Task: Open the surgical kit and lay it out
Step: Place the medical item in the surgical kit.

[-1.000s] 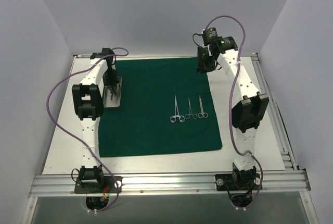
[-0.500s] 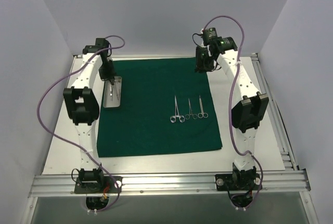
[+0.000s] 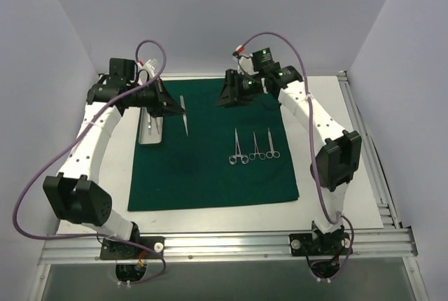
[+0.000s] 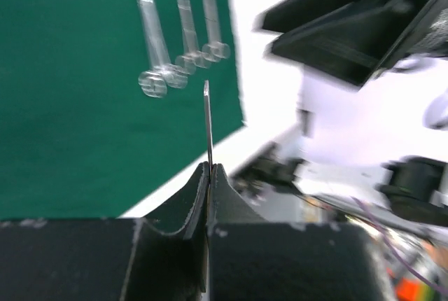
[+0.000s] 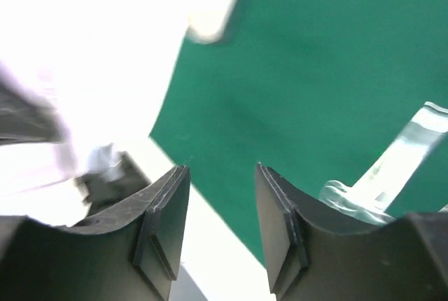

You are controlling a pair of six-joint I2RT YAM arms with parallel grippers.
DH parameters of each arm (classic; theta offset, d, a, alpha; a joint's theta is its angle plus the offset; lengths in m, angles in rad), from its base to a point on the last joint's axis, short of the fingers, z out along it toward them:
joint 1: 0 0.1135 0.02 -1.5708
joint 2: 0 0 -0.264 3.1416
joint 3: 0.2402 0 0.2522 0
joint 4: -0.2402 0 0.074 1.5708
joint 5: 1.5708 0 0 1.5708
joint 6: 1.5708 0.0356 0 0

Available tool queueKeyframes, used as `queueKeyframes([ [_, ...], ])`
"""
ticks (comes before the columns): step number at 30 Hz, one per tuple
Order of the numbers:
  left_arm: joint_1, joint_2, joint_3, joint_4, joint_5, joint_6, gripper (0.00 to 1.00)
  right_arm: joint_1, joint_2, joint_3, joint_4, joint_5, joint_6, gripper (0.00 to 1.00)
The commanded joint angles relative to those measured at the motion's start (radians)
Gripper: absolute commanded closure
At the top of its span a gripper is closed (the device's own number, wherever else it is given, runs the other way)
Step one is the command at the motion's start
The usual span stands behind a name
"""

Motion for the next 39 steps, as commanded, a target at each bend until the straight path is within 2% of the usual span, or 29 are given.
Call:
queueKeyframes([
  [1,-0.014,-0.12,-0.107,0.235,0.255,-0.157,0.98,0.047,-0.162,-0.136,0.338,-0.273,0.126,0.57],
  [2,-0.028,-0.142,-0.167,0.269,0.275,-0.183,0.98,0.053,-0.184,-0.179,0.417,-0.31,0.167,0.54],
  [3,-0.037,-0.159,-0.193,0.304,0.293,-0.235,0.98,0.06,-0.204,-0.224,0.516,-0.348,0.286,0.53],
  [4,-0.046,-0.184,-0.218,0.365,0.31,-0.257,0.98,0.063,-0.233,-0.303,0.707,-0.406,0.35,0.5],
  [6,-0.071,-0.205,-0.255,0.398,0.322,-0.288,0.98,0.076,-0.253,-0.348,0.828,-0.436,0.463,0.48],
  [13,-0.119,-0.219,-0.264,0.462,0.338,-0.326,0.98,0.094,-0.243,-0.369,0.921,-0.455,0.543,0.49],
  [18,-0.126,-0.245,-0.285,0.544,0.336,-0.384,0.98,0.108,-0.243,-0.385,0.919,-0.451,0.548,0.51],
  [24,-0.131,-0.265,-0.327,0.628,0.324,-0.438,0.98,0.136,-0.25,-0.418,0.958,-0.464,0.585,0.66],
  [27,-0.131,-0.267,-0.344,0.669,0.315,-0.461,0.98,0.137,-0.252,-0.43,0.956,-0.465,0.594,0.98],
  [29,-0.131,-0.265,-0.344,0.674,0.303,-0.46,0.98,0.137,-0.243,-0.419,0.942,-0.459,0.596,1.0],
  [30,-0.131,-0.264,-0.344,0.673,0.298,-0.457,0.91,0.134,-0.239,-0.416,0.924,-0.449,0.597,1.0],
  [31,-0.131,-0.264,-0.339,0.66,0.289,-0.451,0.79,0.131,-0.239,-0.413,0.907,-0.432,0.593,1.0],
  [32,-0.129,-0.267,-0.338,0.648,0.257,-0.438,0.55,0.129,-0.238,-0.41,0.896,-0.404,0.594,1.0],
  [34,-0.131,-0.287,-0.338,0.621,0.226,-0.397,0.35,0.122,-0.236,-0.404,0.846,-0.373,0.582,1.0],
  [36,-0.131,-0.303,-0.354,0.626,0.215,-0.389,0.26,0.117,-0.236,-0.389,0.789,-0.334,0.573,1.0],
  [39,-0.14,-0.316,-0.367,0.619,0.218,-0.385,0.2,0.109,-0.246,-0.381,0.78,-0.31,0.57,1.0],
])
